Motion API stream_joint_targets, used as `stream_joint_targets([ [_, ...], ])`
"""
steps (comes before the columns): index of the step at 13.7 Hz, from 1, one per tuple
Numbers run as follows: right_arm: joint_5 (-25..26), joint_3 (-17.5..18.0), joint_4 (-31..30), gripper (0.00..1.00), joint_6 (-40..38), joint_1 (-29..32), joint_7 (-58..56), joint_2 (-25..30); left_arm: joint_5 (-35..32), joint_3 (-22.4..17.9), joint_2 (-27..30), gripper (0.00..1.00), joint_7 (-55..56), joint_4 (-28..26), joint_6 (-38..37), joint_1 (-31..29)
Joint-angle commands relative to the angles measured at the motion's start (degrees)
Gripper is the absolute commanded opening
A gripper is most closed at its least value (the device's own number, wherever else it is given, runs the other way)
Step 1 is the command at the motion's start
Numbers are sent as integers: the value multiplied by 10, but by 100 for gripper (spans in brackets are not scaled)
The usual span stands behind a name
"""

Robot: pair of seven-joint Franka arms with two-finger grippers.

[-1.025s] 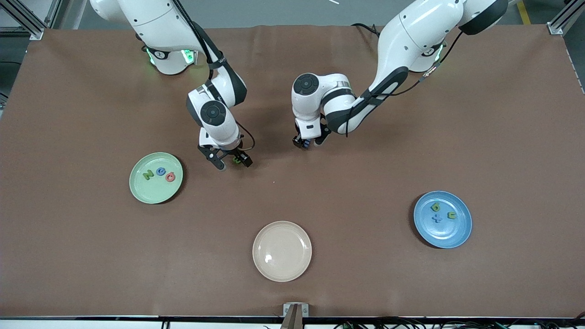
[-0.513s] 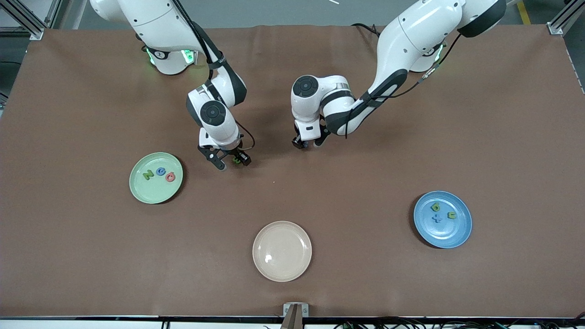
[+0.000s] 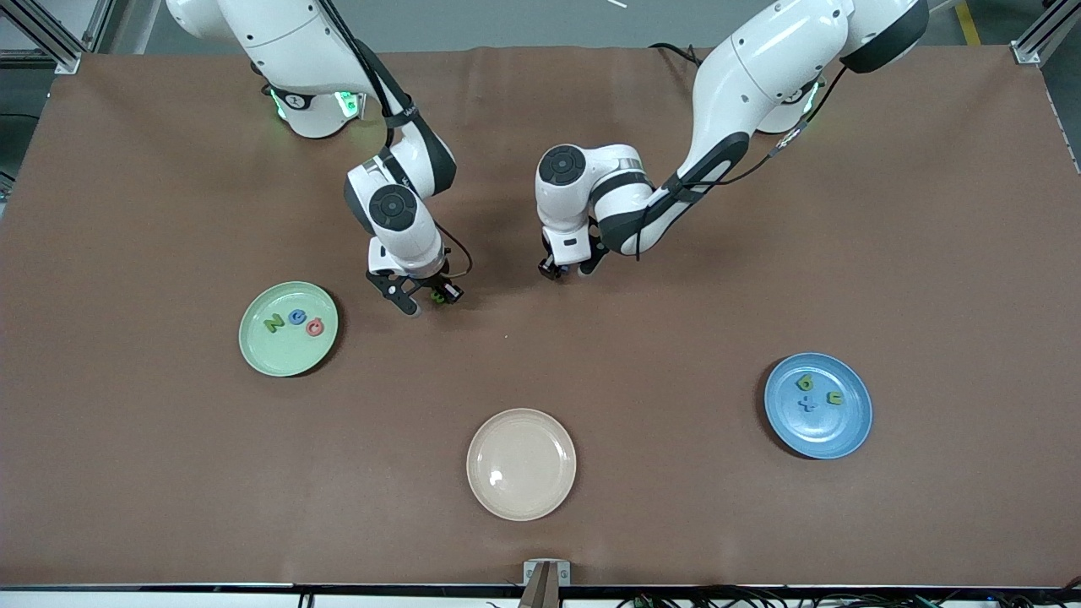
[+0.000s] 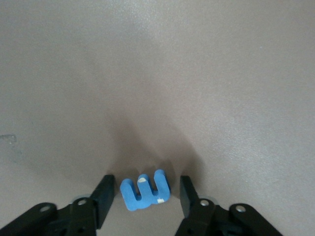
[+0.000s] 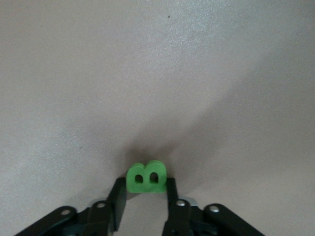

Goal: Sort upper and lower case letters into plates
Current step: 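Grasp the blue m with the left gripper while the right gripper grasps the B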

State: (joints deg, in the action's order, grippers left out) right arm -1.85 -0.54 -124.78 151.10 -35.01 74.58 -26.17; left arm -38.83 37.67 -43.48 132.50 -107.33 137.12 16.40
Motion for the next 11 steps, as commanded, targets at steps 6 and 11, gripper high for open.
stream_joint_targets([
  [6,4,-6,-8,1,-7,5,-14,2,-13,-11,2,9,-22,24,-17,4],
  [11,4,-9,12,0,-96,71,-113,50,4,-8,7,4,-139,113,-110,-21],
])
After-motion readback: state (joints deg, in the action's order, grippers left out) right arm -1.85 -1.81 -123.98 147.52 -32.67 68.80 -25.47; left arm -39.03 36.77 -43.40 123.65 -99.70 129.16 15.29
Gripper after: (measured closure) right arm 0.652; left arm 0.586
